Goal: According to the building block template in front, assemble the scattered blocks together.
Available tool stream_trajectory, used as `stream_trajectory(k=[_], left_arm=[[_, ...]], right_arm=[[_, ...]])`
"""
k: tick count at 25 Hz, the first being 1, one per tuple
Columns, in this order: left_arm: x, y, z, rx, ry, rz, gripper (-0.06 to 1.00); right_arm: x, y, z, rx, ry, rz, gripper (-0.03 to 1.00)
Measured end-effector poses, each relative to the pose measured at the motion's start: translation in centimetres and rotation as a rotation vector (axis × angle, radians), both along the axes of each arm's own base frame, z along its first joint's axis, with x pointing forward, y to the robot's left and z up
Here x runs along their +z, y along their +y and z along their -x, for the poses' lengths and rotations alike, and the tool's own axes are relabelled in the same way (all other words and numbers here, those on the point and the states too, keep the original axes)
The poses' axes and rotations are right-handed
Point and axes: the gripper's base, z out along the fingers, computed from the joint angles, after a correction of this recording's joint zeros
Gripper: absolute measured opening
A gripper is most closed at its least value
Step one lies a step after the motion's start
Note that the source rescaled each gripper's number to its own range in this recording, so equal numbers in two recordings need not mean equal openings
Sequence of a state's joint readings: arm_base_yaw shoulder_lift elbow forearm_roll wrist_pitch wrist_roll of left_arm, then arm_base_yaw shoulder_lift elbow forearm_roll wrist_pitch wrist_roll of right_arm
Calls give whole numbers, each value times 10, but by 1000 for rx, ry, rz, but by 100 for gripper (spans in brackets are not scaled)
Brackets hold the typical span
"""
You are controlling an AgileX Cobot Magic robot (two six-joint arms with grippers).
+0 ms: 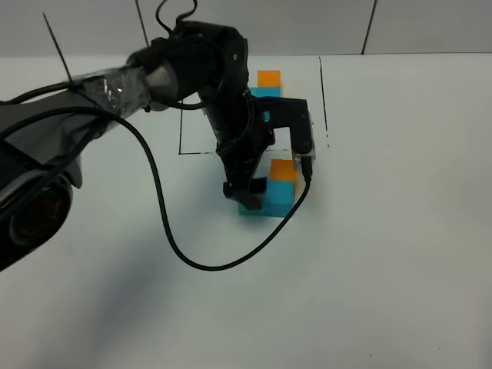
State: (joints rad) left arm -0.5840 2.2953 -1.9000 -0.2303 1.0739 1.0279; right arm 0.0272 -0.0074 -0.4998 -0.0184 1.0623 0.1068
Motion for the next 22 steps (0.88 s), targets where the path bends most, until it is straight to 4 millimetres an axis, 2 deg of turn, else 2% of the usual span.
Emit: stream_trajectory(k=[3, 5, 9, 14, 18, 22], left_arm=[[38, 11, -1, 34, -91, -1, 100], [66, 26, -7, 148, -157, 17, 100], [105, 82, -26, 467, -194, 53, 100], [123, 171, -36, 801, -142, 27, 100], [131, 232, -20, 1007, -119, 20, 100], [143, 273, 17, 1200, -166, 58, 98]], right_arm=[[0, 0, 0, 0, 0, 0, 77], [0, 0, 0, 0, 0, 0, 77], [0, 0, 0, 0, 0, 0, 77], [0, 0, 0, 0, 0, 0, 77], [0, 0, 0, 0, 0, 0, 77], [0, 0, 0, 0, 0, 0, 77]])
